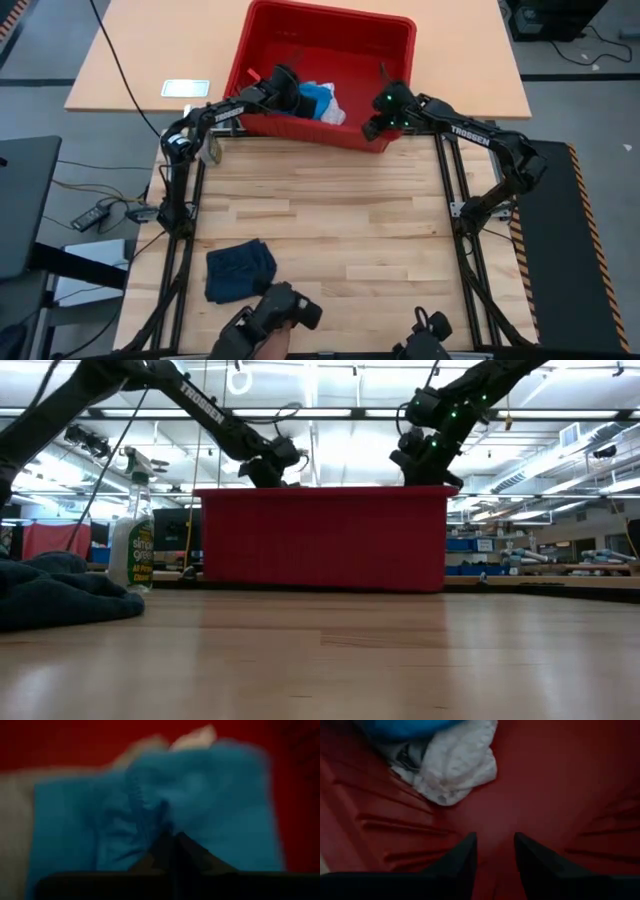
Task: Fold laundry
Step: Fold the light blue shorts
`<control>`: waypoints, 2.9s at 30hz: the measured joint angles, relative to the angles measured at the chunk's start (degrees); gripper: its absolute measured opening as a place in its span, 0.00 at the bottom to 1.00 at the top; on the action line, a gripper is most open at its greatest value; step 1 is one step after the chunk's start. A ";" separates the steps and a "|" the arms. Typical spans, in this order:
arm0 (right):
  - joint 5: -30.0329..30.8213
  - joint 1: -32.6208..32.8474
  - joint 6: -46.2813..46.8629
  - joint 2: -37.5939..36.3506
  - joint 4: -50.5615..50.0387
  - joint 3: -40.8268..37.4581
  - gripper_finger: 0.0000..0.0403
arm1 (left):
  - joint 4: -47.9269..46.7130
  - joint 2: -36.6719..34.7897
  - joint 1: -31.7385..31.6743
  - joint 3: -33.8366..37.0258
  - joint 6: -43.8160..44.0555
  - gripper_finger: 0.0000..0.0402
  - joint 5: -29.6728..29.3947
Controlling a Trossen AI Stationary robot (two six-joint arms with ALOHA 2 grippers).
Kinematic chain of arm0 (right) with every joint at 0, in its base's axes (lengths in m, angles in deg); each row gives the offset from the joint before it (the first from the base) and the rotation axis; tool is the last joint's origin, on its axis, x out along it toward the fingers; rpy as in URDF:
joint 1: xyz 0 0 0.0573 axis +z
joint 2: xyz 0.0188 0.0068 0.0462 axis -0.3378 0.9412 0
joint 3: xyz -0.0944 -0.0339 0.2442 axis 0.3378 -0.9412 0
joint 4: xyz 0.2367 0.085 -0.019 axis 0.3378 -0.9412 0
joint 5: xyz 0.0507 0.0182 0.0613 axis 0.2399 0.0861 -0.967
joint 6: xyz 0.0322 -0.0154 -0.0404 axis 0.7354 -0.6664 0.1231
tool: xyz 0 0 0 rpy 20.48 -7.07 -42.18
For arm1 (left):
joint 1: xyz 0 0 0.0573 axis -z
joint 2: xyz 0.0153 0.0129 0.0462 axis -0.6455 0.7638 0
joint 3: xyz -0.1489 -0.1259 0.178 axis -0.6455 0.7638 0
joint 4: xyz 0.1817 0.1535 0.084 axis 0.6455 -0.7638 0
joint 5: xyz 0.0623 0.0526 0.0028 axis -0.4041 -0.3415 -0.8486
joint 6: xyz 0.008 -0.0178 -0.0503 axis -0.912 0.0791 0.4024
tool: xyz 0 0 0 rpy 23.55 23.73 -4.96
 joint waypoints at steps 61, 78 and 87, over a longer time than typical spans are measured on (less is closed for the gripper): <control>0.78 48.85 60.81 -19.45 -23.67 -22.01 0.26 | -1.10 -1.19 41.07 10.25 -4.24 0.17 19.58; 6.67 50.82 66.98 -15.17 30.01 -44.54 0.26 | -15.60 -9.75 39.46 5.60 9.71 0.51 11.89; 4.76 43.14 58.88 -1.95 47.50 -44.64 0.34 | -33.23 -15.04 34.89 5.61 4.74 0.50 7.07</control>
